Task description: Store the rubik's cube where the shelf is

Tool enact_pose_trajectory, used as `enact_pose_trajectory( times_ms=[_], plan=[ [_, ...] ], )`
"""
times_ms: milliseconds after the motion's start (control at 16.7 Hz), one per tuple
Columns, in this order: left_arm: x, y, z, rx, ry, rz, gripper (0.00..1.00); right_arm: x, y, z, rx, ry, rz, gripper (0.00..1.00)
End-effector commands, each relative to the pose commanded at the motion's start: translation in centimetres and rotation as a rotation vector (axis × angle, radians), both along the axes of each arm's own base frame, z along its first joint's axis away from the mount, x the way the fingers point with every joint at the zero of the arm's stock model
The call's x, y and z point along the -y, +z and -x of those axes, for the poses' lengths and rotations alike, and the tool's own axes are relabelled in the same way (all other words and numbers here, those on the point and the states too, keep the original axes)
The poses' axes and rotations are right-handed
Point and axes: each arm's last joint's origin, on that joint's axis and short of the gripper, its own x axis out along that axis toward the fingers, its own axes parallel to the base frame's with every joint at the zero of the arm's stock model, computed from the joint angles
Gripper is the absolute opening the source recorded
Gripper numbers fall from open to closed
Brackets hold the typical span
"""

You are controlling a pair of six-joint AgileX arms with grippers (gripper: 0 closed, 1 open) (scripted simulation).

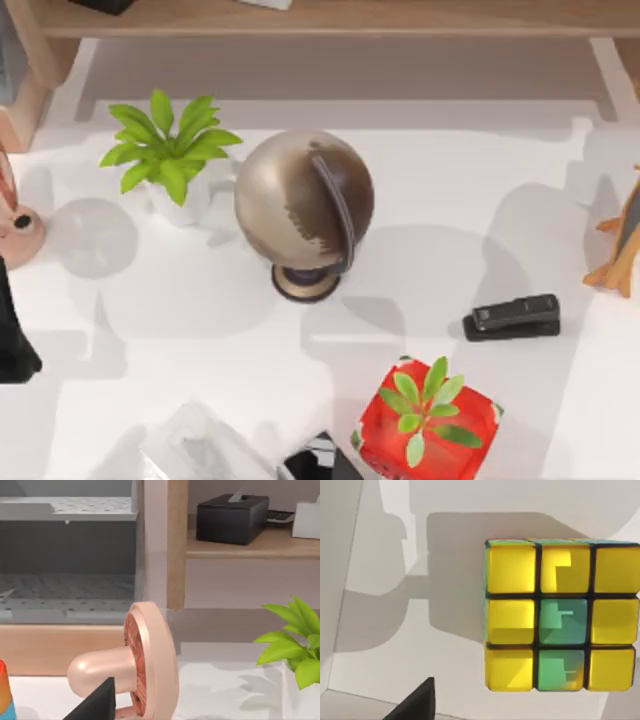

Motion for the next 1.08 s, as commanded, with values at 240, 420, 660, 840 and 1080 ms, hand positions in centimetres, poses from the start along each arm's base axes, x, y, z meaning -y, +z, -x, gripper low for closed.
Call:
enact_pose_trajectory(
  times_ms=[240,420,660,840,1080],
  plan=[
    [0.0,0.0,0.0,0.000,0.000,0.000,1.00,-0.4,-2.3,-0.9,0.002,0.000,0.000,1.00],
    [0.0,0.0,0.0,0.000,0.000,0.000,1.00,-0.5,-4.6,-1.6,0.000,0.001,0.001,1.00],
    [0.0,0.0,0.0,0.000,0.000,0.000,1.00,-0.5,-5.4,-1.9,0.000,0.000,0.001,1.00],
    [0.0,0.0,0.0,0.000,0.000,0.000,1.00,-0.5,-5.4,-1.9,0.000,0.000,0.001,0.85],
    [0.0,0.0,0.0,0.000,0.000,0.000,1.00,-0.5,-5.4,-1.9,0.000,0.000,0.001,0.55]
  ],
)
